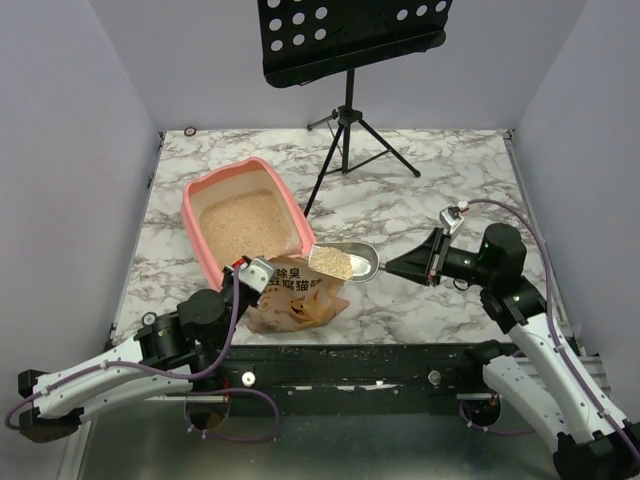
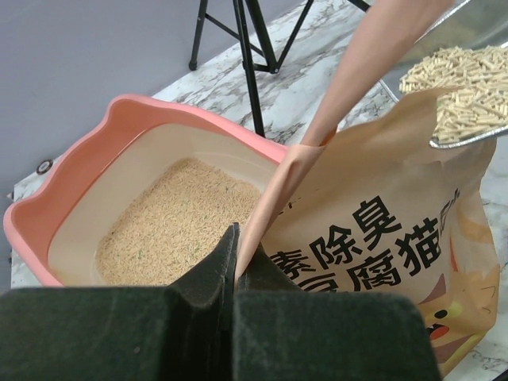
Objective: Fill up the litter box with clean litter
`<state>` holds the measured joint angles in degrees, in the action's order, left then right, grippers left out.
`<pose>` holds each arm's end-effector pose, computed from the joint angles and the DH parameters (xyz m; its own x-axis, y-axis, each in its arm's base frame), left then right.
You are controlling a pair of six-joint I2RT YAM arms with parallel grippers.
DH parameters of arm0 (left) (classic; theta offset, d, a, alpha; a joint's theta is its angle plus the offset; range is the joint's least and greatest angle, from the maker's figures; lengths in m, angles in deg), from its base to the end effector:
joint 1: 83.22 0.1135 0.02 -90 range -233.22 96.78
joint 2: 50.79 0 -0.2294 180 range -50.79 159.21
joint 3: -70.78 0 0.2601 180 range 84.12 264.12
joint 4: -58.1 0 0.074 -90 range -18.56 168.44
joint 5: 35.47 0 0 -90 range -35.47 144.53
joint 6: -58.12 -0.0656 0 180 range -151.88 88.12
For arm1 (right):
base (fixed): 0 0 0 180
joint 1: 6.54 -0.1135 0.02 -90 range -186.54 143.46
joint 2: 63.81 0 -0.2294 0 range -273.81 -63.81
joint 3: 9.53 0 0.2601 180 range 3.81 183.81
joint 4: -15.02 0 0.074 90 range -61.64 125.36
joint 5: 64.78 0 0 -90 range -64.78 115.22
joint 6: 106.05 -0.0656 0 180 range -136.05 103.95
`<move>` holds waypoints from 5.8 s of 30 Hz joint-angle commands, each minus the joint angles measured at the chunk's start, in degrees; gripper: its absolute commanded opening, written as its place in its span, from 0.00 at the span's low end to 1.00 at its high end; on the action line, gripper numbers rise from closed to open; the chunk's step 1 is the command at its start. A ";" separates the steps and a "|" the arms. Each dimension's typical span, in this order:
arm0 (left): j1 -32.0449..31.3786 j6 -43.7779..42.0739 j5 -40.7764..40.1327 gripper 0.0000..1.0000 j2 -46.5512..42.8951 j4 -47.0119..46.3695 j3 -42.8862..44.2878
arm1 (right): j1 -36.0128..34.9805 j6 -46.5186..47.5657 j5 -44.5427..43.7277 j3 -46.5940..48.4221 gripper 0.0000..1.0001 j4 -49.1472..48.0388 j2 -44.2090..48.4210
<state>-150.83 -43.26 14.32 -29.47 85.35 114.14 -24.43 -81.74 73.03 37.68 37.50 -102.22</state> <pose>0.1043 -0.1420 0.2832 0.0571 0.2570 -0.9647 0.4590 0.8514 0.2540 0.1868 0.1114 0.2679 -0.9050 0.3510 -0.2403 -0.1619 0.2383 0.9576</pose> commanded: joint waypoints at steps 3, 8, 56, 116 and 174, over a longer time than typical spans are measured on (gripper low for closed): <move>0.64 -1.63 -6.55 0.00 -4.88 -9.60 1.80 | -0.04 3.02 -4.03 7.96 0.01 1.75 -5.08; 0.90 -1.19 -5.50 0.00 -5.85 -9.34 1.71 | -0.04 3.64 -6.15 13.67 0.01 -0.09 -12.28; 4.60 4.87 2.68 0.00 5.31 -4.86 4.61 | -31.85 69.29 -39.65 75.65 0.01 20.48 -76.55; 5.04 2.24 12.17 0.00 3.55 -6.18 3.11 | -25.88 63.14 -26.38 40.75 0.01 39.02 -19.68; 5.21 4.17 14.01 0.00 3.73 -5.30 3.91 | -28.78 27.99 -1.06 22.83 0.01 -7.20 -51.15</move>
<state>-145.59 -39.96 28.27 -25.38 85.66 115.63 -52.45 -48.32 63.24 62.12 41.13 -152.67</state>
